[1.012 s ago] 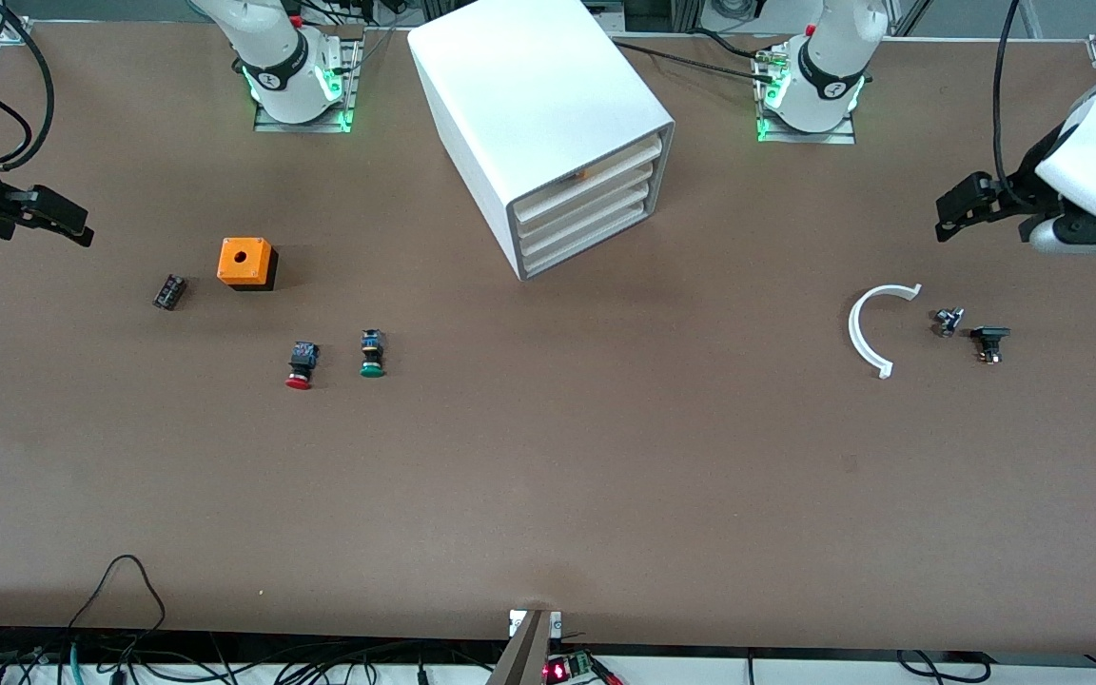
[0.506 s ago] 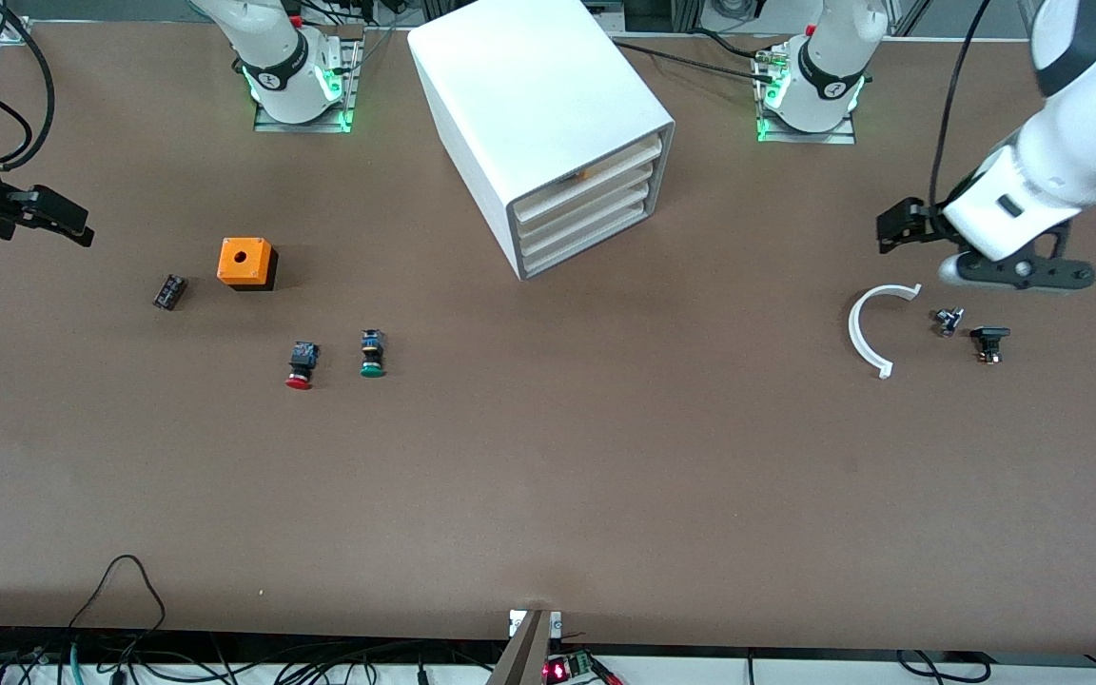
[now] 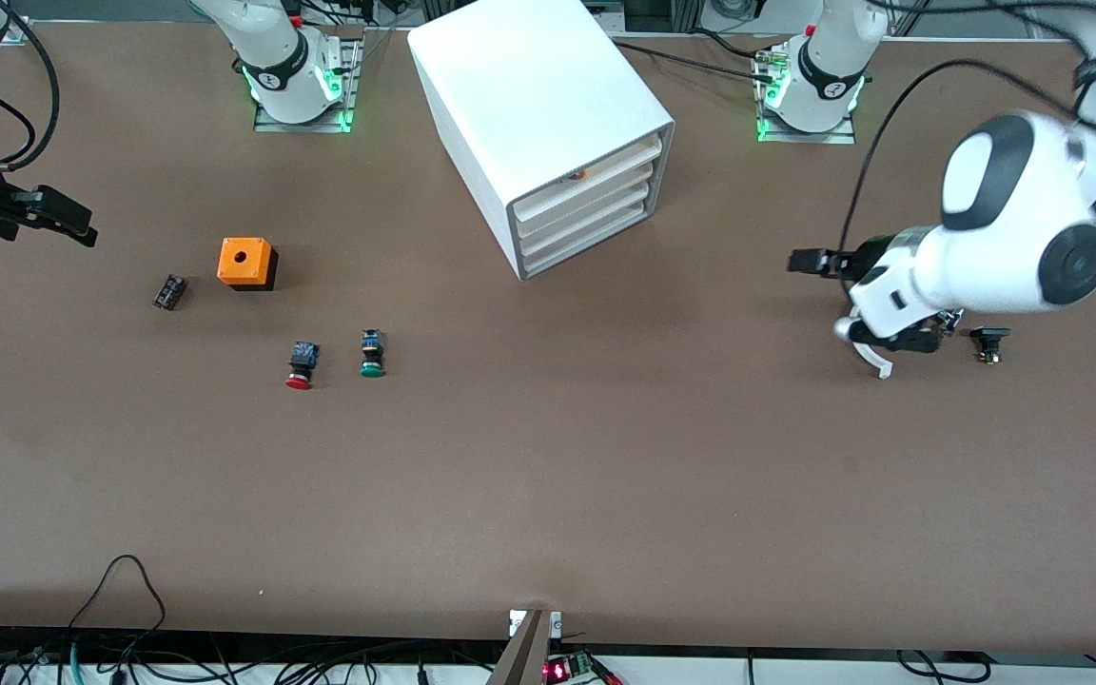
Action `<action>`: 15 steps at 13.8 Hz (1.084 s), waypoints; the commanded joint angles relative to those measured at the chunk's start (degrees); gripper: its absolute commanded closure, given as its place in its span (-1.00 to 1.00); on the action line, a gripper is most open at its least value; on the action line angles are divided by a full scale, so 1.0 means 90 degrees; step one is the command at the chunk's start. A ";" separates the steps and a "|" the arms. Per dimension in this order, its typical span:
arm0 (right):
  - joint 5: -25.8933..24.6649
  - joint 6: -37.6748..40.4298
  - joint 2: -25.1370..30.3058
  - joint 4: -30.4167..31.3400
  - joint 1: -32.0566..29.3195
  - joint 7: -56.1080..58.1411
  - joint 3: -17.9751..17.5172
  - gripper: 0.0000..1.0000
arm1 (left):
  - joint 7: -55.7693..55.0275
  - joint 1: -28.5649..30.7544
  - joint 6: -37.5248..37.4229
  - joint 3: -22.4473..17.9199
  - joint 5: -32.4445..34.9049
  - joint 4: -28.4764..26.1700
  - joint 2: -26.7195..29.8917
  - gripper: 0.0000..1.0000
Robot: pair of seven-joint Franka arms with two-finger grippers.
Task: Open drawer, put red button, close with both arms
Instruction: 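Reach the left gripper to the cabinet's bottom drawer and grip it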
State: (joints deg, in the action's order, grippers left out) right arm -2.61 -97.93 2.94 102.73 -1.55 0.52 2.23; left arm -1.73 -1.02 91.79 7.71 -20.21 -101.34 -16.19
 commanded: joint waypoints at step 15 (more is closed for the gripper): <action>0.0446 -0.0749 -0.2358 -0.0926 0.0991 -0.0028 -0.0043 -1.00 | 0.2390 -0.0160 0.2458 0.2385 -0.4278 -0.3055 -0.0505 -0.75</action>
State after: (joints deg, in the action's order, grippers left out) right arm -0.13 -103.60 -16.17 96.00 5.60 0.70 1.48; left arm 18.03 -2.58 112.92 27.63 -56.68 -126.23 -22.21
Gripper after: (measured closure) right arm 0.000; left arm 0.040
